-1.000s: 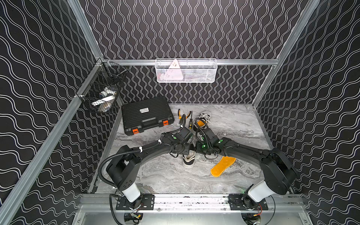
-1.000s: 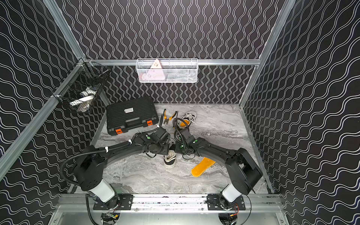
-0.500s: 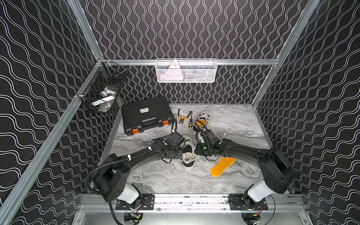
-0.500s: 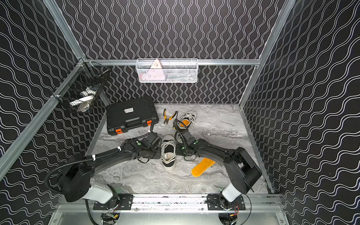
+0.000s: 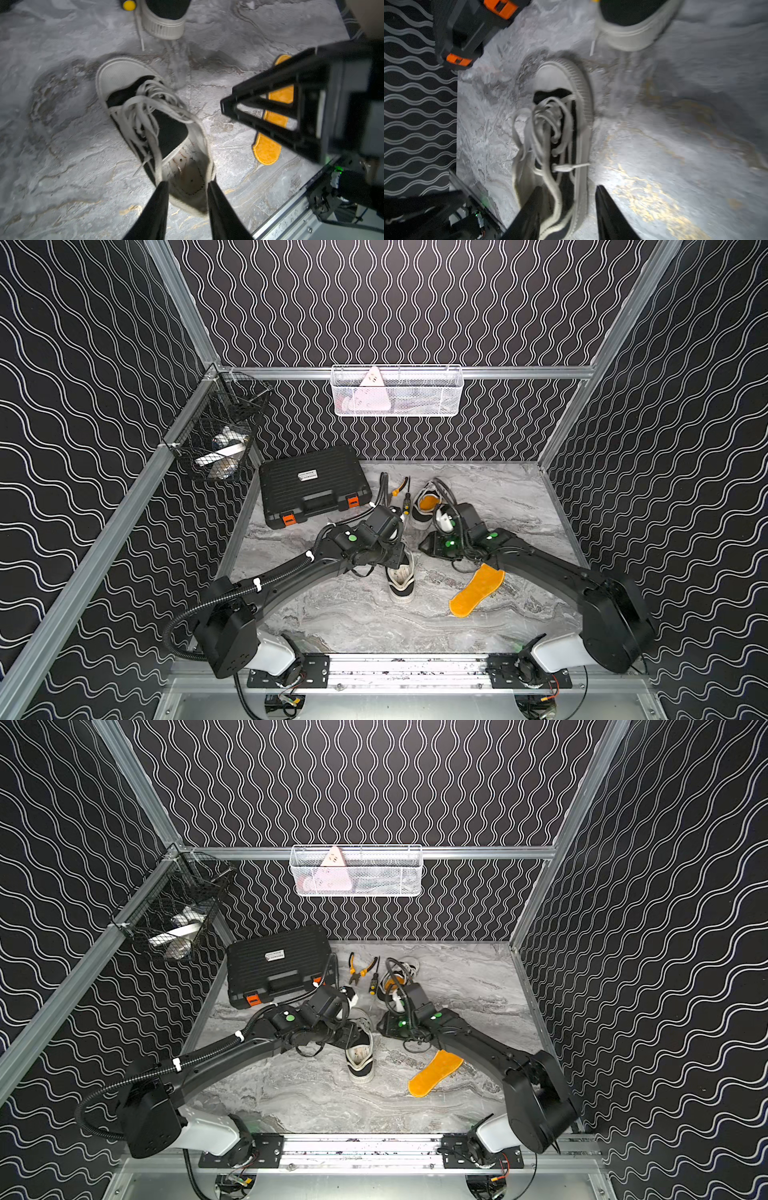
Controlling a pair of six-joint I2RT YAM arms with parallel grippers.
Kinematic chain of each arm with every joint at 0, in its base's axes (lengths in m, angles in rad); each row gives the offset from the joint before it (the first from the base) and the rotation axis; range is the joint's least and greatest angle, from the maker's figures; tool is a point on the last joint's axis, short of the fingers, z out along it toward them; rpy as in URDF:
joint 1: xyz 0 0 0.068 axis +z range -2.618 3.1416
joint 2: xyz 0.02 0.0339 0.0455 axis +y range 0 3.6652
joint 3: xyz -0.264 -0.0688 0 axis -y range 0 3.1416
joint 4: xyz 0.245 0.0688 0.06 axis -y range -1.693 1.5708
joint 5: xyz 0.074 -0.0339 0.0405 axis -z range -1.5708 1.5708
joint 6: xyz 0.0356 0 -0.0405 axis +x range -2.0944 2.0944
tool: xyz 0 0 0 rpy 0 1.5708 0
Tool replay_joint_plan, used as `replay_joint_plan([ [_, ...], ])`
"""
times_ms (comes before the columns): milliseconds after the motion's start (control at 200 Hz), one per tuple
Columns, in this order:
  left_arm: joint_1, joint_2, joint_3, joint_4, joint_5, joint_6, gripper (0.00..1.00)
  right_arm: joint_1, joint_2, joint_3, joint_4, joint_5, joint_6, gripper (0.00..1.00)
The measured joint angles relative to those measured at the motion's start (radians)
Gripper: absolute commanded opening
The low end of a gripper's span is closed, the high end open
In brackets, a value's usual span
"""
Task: Insert the insole into the shoe
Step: Adjust the shoe at the center of the board.
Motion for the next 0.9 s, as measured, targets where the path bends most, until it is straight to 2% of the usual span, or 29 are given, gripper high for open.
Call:
replay_joint_plan([
  [120, -0.018, 0.072, 0.05, -0.008, 0.017, 0.097, 0.33, -0.116, -0.039, -0.052, -0.021, -0.022, 0.005, 0.45],
  [230, -0.04, 0.138, 0.094, -0.026, 0.013, 0.164, 0.35, -0.163, -0.048, -0.045, -0.054, -0.035, -0.005, 0.46],
  [525, -0.044, 0.228, 0.125, -0.074, -0.058, 0.286, 0.44, -0.177, -0.05, -0.032, -0.069, -0.055, -0.019, 0.48],
  [700, -0.059, 0.253, 0.125, -0.085, -0.095, 0.314, 0.44, -0.18, -0.036, -0.032, -0.069, -0.06, -0.018, 0.49],
  [901, -0.063, 0.279, 0.108, -0.072, -0.155, 0.32, 0.5, -0.181, -0.017, -0.026, -0.07, -0.065, -0.018, 0.51],
])
